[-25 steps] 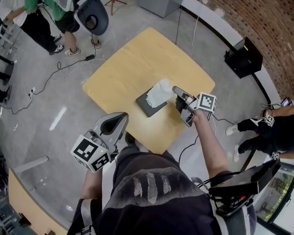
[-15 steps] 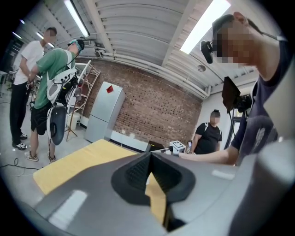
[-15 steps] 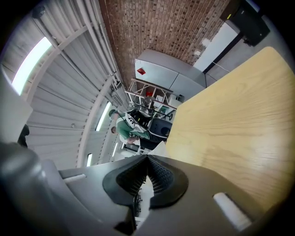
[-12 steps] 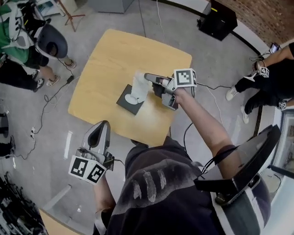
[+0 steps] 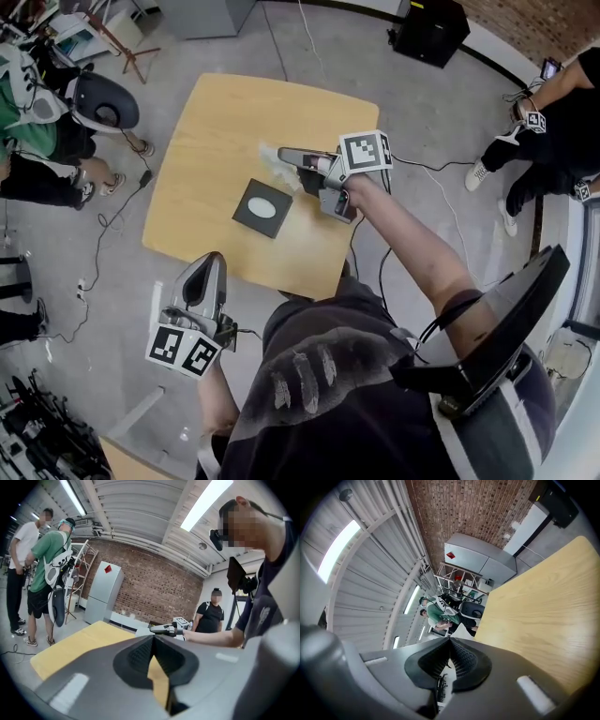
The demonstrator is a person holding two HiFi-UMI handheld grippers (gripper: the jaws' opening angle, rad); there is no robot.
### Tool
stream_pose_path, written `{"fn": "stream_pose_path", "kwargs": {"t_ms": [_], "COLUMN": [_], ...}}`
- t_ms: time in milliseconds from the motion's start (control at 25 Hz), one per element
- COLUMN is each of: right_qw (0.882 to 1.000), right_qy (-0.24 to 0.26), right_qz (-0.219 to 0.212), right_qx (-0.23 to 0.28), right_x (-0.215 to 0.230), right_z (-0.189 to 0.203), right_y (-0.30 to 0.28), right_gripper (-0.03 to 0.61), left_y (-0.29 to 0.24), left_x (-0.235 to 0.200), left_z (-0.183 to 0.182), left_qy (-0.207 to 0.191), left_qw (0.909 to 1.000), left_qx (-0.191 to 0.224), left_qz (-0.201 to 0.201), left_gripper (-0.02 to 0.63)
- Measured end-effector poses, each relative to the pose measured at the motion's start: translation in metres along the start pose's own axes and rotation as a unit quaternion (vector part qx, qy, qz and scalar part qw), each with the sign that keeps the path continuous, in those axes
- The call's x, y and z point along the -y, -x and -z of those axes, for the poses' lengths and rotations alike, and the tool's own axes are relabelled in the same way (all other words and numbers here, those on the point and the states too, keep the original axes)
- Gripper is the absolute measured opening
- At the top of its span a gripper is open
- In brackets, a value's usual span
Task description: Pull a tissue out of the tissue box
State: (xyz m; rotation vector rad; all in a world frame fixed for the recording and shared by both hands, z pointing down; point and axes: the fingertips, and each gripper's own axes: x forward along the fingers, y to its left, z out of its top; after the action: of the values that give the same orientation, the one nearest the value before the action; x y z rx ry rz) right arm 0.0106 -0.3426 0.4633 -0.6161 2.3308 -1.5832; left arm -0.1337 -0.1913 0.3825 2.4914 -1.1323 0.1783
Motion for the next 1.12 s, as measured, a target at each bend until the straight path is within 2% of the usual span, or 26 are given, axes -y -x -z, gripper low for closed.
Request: {"fn": "stream_pose_path", "kwargs": {"t_ms": [160, 480, 720, 1120], "right_qw": [0.999, 0.998, 0.996, 0.995], "right_qy": [0.028, 0.044, 0.061, 0.050], "right_qz": [-0.037, -0.033, -0.062, -0.078], "right_qx": [-0.006, -0.016, -0.024, -0.044], "right_x": [-0.021, -0.026, -0.035, -0.039], "right_z": [-0.001, 0.004, 0.006, 0.011], "right_y": [0.011, 0.010, 0.015, 0.042], "right_gripper": [0.000, -0.002, -0.001, -0.002], "left_y": [-0.008, 0.001, 0.000, -0.011], "left_x": [0.017, 0.019, 0.030, 0.059], "left_z": [0.001, -0.007, -0.005, 0.001], "left_qy": [-0.011, -0.026, -0.031, -0.030], "left_qw": [0.9999, 0.9996, 0.9993, 0.9988], "left_qx": [-0.004, -0.008, -0.008, -0.001], "left_qz": [0.005, -0.008, -0.020, -0.039], "left_gripper": [0.002, 0.002, 0.002, 0.002]}}
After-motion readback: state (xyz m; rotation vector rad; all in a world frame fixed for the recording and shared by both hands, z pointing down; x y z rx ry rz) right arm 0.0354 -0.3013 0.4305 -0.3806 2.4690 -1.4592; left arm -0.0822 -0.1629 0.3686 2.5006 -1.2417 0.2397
